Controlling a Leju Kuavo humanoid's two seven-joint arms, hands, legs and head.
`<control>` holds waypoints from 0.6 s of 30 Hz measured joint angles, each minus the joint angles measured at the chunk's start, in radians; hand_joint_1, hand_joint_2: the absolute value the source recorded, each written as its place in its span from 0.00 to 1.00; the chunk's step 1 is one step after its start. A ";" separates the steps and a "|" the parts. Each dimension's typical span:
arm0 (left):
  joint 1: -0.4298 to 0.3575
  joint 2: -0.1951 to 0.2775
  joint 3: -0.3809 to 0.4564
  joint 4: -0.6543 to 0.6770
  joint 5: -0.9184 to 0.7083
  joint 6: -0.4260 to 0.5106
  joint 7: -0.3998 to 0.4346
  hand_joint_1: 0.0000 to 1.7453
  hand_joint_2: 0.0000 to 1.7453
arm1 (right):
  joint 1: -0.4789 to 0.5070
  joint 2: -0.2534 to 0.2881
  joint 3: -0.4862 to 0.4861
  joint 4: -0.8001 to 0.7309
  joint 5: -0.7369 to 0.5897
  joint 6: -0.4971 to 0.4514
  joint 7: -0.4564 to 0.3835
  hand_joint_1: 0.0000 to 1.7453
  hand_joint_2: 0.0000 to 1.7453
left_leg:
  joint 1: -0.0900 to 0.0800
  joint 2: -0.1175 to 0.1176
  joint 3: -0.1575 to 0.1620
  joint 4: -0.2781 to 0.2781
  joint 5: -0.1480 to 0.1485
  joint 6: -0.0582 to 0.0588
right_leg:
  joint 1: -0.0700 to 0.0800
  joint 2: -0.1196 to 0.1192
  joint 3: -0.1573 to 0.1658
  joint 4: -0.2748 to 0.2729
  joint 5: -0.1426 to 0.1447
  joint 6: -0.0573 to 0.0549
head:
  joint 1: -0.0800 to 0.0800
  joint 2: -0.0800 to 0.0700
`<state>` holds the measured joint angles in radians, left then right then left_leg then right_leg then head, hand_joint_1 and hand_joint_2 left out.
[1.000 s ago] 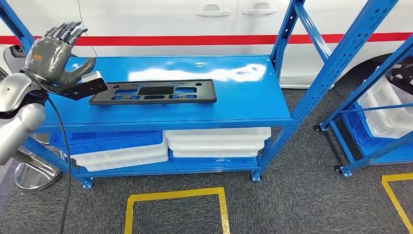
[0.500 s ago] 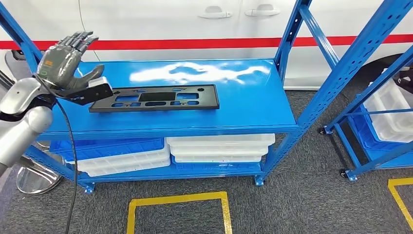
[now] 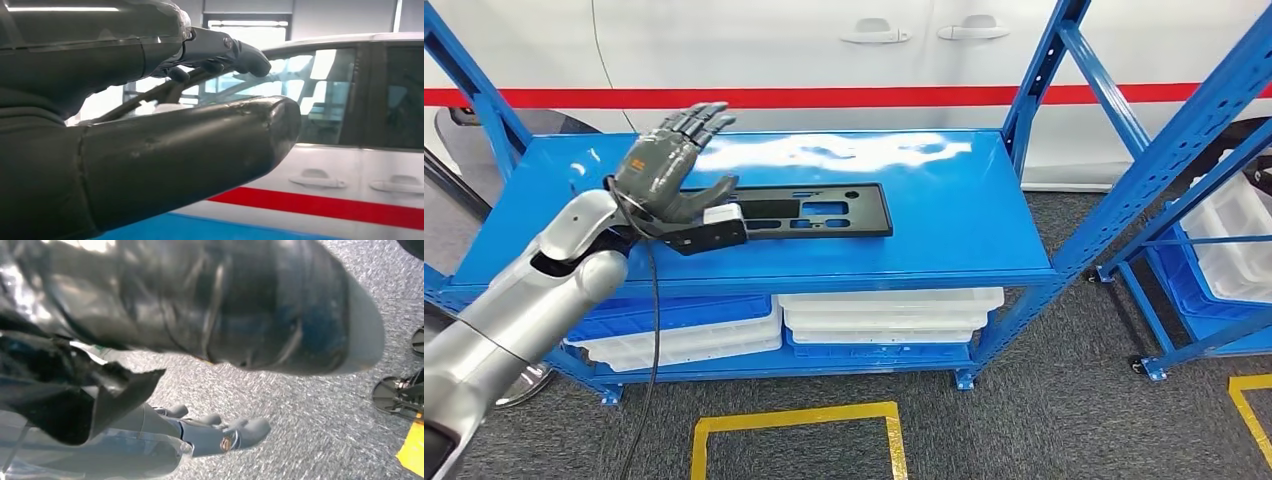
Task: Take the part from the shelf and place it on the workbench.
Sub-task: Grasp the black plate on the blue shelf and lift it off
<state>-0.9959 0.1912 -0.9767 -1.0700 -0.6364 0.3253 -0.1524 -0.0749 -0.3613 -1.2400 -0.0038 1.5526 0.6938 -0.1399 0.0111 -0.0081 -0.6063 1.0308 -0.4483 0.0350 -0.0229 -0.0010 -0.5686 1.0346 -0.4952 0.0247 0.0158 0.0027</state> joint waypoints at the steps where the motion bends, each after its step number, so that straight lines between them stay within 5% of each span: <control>1: 0.004 -0.012 -0.004 -0.012 -0.002 -0.004 0.002 0.00 0.00 | -0.006 0.000 0.003 0.000 0.000 0.000 0.003 0.00 0.00 | 0.002 0.000 0.004 -0.004 0.000 0.006 | -0.001 0.000 -0.012 0.028 -0.017 0.004 | 0.000 0.000; 4: 0.015 -0.036 -0.017 -0.033 -0.003 -0.010 0.006 0.00 0.00 | -0.016 0.000 0.011 0.000 0.000 -0.001 0.004 0.00 0.00 | -0.001 0.000 0.009 -0.007 -0.005 0.018 | -0.001 0.000 -0.112 0.207 -0.088 0.011 | 0.000 0.000; 7: 0.031 -0.045 -0.026 -0.042 0.004 -0.023 0.006 0.00 0.00 | -0.016 0.002 0.015 0.000 0.000 0.001 0.005 0.00 0.00 | -0.005 -0.001 0.017 -0.006 -0.012 0.022 | -0.001 0.000 -0.171 0.277 -0.076 0.010 | 0.000 0.000; 14: 0.035 -0.047 -0.026 -0.045 0.010 -0.028 0.006 0.00 0.00 | -0.015 0.002 0.015 0.000 0.000 0.001 0.005 0.00 0.00 | -0.006 -0.001 0.022 -0.006 -0.015 0.022 | 0.000 0.000 -0.161 0.241 -0.042 0.008 | 0.000 0.000; 16: 0.036 -0.050 -0.026 -0.049 0.016 -0.033 0.007 0.00 0.00 | -0.015 0.001 0.016 0.000 0.000 0.000 0.004 0.00 0.00 | -0.008 -0.002 0.033 -0.007 -0.025 0.018 | 0.003 0.002 -0.109 0.117 0.023 -0.001 | 0.000 0.000; 18: 0.037 -0.053 -0.027 -0.054 0.022 -0.039 0.008 0.00 0.00 | -0.015 -0.002 0.017 0.000 0.000 0.000 0.003 0.00 0.00 | -0.009 -0.002 0.032 0.017 -0.051 0.002 | 0.008 0.002 -0.058 0.003 0.065 -0.018 | 0.000 0.000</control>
<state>-0.9585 0.1385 -1.0035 -1.1243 -0.6143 0.2867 -0.1446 -0.0903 -0.3630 -1.2230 -0.0038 1.5526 0.6941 -0.1366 0.0016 -0.0101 -0.5745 1.0479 -0.4995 0.0370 -0.0151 0.0012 -0.6263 1.0372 -0.4305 0.0066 0.0160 0.0027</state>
